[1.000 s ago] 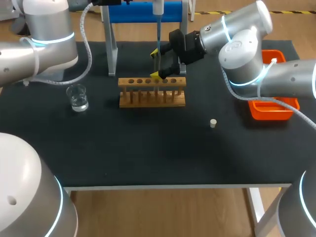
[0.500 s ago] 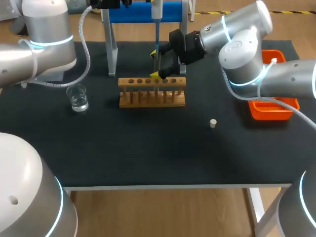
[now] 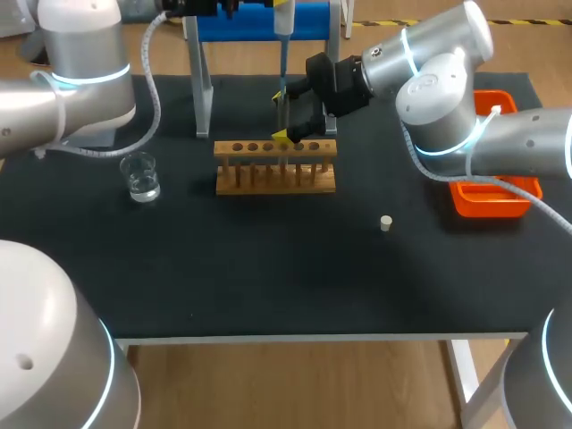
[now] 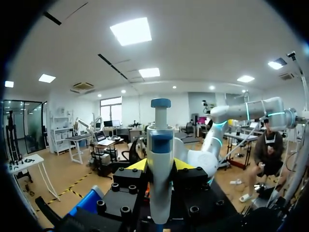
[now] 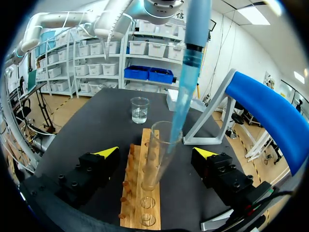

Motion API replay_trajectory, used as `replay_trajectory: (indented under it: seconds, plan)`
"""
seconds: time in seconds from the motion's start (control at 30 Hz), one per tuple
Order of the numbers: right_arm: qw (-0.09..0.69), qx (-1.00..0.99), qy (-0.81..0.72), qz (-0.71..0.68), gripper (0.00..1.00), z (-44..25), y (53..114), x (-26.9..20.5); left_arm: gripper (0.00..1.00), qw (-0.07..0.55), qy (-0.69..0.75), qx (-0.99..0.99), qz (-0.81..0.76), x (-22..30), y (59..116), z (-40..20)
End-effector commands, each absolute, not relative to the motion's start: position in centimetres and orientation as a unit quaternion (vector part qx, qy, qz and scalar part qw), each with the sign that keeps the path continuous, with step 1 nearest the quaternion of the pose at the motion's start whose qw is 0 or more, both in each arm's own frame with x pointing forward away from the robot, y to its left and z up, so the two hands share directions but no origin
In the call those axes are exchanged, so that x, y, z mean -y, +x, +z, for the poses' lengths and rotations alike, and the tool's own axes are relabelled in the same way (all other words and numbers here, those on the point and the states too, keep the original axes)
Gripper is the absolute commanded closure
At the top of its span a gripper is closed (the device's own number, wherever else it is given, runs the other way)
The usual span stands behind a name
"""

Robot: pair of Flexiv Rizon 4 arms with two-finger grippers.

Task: Invert the test tube, pick up the pipette, mount the tip to pipette, aspirate from beaker and dispense into the tube, eject the tip, return the pipette, and cap with the stopper.

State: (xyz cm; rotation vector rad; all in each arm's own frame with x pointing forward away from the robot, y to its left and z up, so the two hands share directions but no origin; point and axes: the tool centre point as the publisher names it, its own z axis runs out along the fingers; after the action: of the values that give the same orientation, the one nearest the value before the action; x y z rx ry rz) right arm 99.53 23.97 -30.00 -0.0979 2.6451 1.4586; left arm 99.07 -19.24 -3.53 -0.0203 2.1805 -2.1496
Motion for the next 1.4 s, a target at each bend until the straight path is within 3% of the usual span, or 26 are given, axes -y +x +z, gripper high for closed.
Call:
replay_trajectory:
  seconds: [0.03, 1.4]
  plan:
    - [0.059, -0.874, -0.033, 0.481, 0.00, -29.9, 99.6, -23.9, 1.00, 0.036, -0.006, -0.709, -0.704, 19.1, 99.4, -4.0]
    - [0.059, -0.874, -0.033, 0.481, 0.00, -29.9, 99.6, -23.9, 1.00, 0.032, -0.015, -0.705, -0.708, 19.3, 98.5, -6.3]
